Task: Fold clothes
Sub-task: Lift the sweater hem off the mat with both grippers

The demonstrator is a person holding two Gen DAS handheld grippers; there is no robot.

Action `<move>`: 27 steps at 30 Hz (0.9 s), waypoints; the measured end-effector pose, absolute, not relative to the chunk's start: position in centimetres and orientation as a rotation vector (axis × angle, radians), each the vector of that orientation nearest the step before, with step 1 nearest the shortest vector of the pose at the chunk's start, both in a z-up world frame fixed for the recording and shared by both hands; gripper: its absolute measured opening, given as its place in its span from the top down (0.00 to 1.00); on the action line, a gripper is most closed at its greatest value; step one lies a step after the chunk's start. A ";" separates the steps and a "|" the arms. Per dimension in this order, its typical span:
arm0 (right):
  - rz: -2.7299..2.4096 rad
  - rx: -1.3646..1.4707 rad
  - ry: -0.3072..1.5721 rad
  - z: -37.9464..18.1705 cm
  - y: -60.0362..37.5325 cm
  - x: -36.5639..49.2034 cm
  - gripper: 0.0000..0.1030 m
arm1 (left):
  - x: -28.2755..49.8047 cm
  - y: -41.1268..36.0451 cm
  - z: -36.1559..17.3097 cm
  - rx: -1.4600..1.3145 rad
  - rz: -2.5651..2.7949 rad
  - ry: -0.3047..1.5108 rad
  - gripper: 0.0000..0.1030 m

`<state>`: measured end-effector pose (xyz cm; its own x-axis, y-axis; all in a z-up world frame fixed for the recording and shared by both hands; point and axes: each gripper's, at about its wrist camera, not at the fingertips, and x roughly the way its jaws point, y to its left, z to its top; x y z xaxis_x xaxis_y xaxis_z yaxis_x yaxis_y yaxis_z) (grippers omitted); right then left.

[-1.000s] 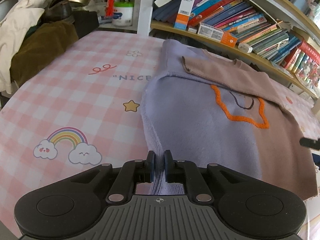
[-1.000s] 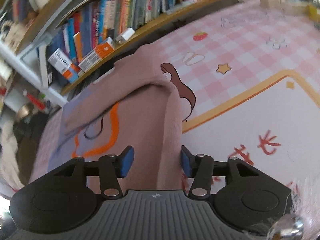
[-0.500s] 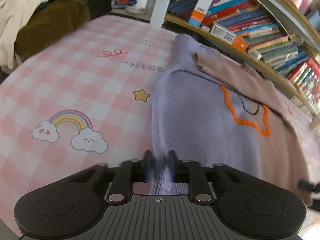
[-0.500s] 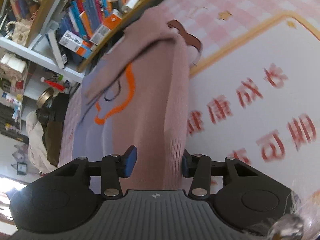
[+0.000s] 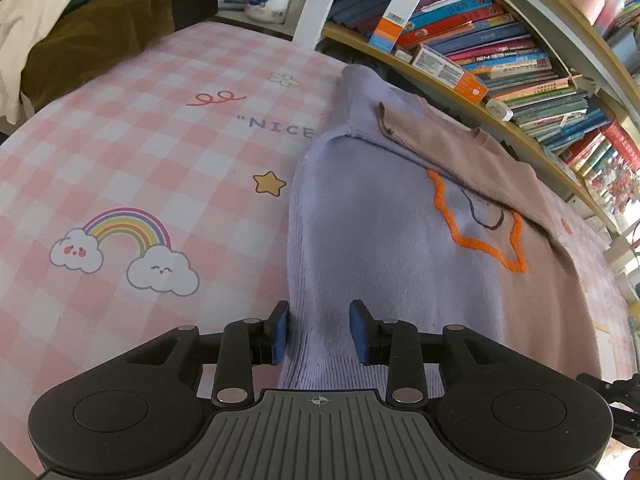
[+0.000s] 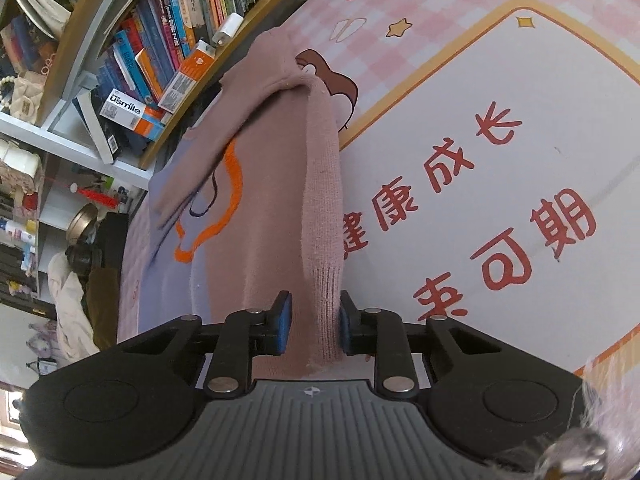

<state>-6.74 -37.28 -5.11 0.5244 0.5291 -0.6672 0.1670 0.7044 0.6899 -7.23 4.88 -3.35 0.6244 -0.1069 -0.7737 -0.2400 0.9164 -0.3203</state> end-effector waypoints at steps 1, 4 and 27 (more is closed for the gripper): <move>0.245 0.791 1.020 -5.1 -37.3 -6.8 0.78 | -7.2 4.9 -3.4 -0.422 0.079 0.900 0.69; 0.240 0.792 1.021 -5.3 -37.5 -6.8 0.85 | -7.3 5.0 -3.4 -0.433 0.080 0.899 0.70; 0.311 0.757 0.989 -3.7 -39.5 -9.4 0.95 | -11.4 5.6 -2.5 -0.628 0.137 0.852 0.96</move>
